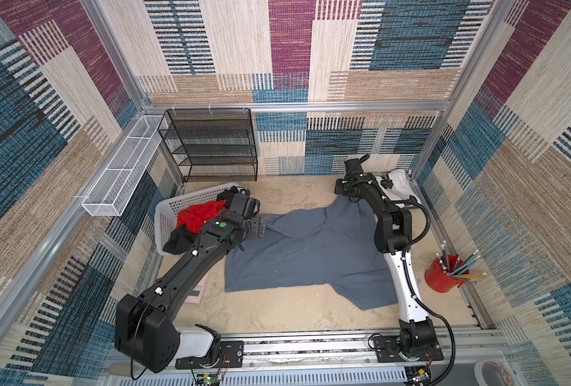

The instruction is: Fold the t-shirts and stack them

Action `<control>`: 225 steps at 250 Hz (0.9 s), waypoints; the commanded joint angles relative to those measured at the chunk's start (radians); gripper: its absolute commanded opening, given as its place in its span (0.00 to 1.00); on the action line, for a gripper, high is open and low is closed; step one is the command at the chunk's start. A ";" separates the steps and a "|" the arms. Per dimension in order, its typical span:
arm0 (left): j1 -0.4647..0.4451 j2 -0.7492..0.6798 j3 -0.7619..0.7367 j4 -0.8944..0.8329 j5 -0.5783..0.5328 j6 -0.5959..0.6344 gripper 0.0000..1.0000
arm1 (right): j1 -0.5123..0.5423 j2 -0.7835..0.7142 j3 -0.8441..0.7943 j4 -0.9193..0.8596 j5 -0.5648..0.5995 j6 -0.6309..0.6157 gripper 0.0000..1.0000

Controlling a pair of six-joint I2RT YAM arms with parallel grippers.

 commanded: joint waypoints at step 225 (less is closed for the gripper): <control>0.055 0.116 0.217 -0.233 0.243 0.031 1.00 | -0.071 -0.278 -0.250 0.047 0.229 -0.038 0.00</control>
